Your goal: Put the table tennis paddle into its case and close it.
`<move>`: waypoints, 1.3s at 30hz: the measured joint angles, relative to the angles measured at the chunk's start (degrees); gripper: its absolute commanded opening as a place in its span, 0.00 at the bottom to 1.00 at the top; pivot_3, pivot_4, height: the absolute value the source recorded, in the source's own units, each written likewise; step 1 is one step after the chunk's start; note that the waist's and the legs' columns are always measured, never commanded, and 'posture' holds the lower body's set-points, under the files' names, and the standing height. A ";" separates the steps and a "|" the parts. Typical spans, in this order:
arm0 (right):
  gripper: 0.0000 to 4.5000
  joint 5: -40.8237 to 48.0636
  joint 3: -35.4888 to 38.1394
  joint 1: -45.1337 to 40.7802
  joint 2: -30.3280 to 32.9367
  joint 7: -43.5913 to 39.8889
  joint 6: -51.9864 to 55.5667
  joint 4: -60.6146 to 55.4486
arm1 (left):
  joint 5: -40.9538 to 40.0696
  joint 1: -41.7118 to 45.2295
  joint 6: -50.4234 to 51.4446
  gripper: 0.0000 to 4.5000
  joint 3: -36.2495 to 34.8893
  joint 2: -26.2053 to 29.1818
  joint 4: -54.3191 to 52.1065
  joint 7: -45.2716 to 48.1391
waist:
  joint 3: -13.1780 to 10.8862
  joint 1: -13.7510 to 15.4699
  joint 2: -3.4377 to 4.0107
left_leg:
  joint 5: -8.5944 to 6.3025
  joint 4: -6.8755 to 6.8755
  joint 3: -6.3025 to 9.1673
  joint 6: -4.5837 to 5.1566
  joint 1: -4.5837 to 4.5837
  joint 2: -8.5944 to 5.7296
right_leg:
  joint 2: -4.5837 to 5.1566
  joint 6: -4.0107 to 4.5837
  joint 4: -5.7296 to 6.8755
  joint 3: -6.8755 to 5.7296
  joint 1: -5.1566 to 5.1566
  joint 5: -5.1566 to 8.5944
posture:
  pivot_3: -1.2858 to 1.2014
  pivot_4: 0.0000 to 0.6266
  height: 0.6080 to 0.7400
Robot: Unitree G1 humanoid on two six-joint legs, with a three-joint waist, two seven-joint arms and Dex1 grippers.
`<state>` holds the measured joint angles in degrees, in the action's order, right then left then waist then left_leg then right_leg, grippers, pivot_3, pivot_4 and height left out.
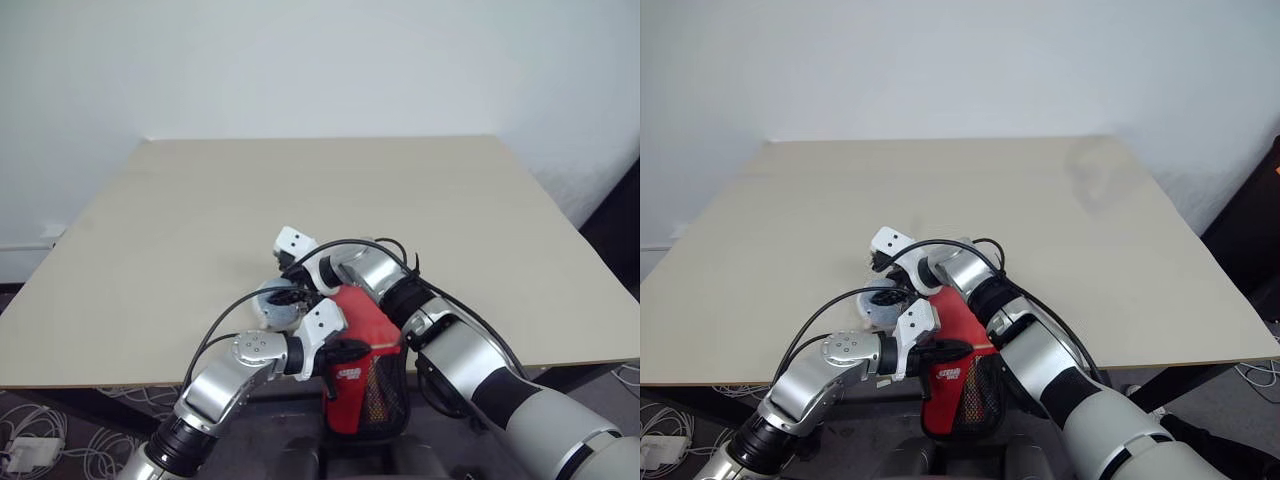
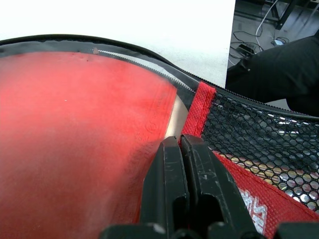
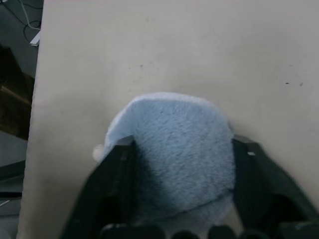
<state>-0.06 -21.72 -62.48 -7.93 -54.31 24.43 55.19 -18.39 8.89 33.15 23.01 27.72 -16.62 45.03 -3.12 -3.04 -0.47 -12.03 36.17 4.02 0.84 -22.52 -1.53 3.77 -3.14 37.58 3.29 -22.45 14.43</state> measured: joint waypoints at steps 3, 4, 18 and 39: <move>0.13 -0.03 0.97 -0.18 -0.04 1.07 -0.70 0.95 | 0.00 0.04 0.01 0.00 0.00 0.00 0.01 0.00 | 0.00 0.00 0.00 | 0.00 0.00 0.00 0.00 0.00 0.00 | 0.00 0.00 0.01 0.00 0.00 0.00 | 0.52 0.00 0.96; 0.09 -0.03 1.38 -0.41 -0.07 1.64 -0.80 1.49 | 0.02 0.07 0.02 0.00 0.00 0.00 0.03 0.00 | 0.00 0.01 0.00 | 0.01 0.00 0.01 -0.01 0.00 0.00 | 0.00 0.00 0.02 0.00 0.01 0.00 | 0.52 0.00 0.96; 0.02 0.32 11.35 -4.87 -0.54 11.43 -1.12 9.75 | 4.35 2.80 -2.58 0.00 -0.37 -2.79 4.69 -3.57 | 0.01 -0.03 0.00 | 0.06 0.02 0.05 -0.07 0.01 -0.01 | -0.04 0.01 0.09 0.00 0.02 -0.01 | 0.52 0.00 0.96; 0.02 2.35 23.68 -8.52 -0.58 28.45 -1.23 16.99 | 7.23 3.86 -3.60 0.00 -1.39 -4.09 6.92 -6.20 | 0.02 -0.05 0.01 | 0.07 0.02 0.05 -0.07 0.02 0.00 | -0.04 0.02 0.11 0.01 0.03 -0.02 | 0.52 0.00 0.96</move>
<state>2.29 1.95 -71.00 -8.51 -25.86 23.19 72.18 -11.17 12.75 29.55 21.61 23.63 -9.70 38.83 -3.09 -3.09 -0.46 -11.96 36.19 4.08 0.77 -22.49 -1.53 3.73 -3.11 37.69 3.30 -22.42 14.42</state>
